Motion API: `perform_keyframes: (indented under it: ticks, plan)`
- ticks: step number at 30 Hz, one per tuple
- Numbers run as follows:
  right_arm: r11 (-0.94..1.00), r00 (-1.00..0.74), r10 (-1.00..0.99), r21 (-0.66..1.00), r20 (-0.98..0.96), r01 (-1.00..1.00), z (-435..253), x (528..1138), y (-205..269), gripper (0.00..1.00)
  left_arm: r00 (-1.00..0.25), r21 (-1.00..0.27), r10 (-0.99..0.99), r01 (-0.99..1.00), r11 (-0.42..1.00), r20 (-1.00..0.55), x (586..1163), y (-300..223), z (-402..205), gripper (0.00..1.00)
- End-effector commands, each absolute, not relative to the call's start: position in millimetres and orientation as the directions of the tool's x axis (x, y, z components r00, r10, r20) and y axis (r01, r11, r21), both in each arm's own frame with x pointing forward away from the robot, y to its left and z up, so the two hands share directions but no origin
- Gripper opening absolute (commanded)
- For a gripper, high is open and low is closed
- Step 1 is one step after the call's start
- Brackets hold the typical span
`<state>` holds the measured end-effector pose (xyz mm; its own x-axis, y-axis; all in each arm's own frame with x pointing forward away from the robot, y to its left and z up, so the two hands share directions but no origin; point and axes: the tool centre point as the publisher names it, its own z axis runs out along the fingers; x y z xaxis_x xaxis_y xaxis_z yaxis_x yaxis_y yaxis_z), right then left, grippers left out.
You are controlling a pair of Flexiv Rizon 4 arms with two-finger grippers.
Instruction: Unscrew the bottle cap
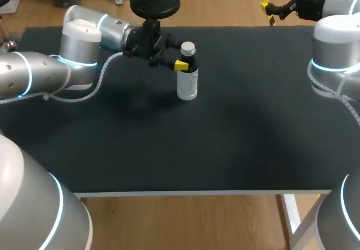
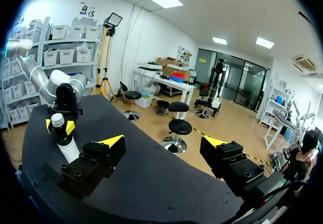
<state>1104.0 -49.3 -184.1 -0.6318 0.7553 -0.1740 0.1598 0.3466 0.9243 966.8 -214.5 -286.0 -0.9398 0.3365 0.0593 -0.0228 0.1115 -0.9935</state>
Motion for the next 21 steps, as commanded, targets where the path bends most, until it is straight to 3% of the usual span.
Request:
perform_keyframes:
  ticks: [1,2,3,21]
  plan:
    - [0.346,-0.632,0.755,0.925,-0.174,0.159,-184,1104,-50,1.00,-0.937,-0.994,0.345,-0.023,0.109,0.060,970,-214,-288,0.11]
    - [0.346,-0.632,0.755,0.925,-0.174,0.159,-184,1104,-50,1.00,-0.937,-0.994,0.346,-0.022,0.109,0.059,970,-214,-288,0.09]
    - [0.346,-0.632,0.755,0.925,-0.174,0.159,-184,1104,-50,1.00,-0.937,-0.994,0.345,-0.020,0.109,0.057,971,-215,-287,0.00]
    - [0.346,-0.632,0.755,0.925,-0.174,0.159,-184,1104,-50,1.00,-0.957,-0.993,0.287,-0.008,0.117,0.041,1001,-203,-286,0.00]
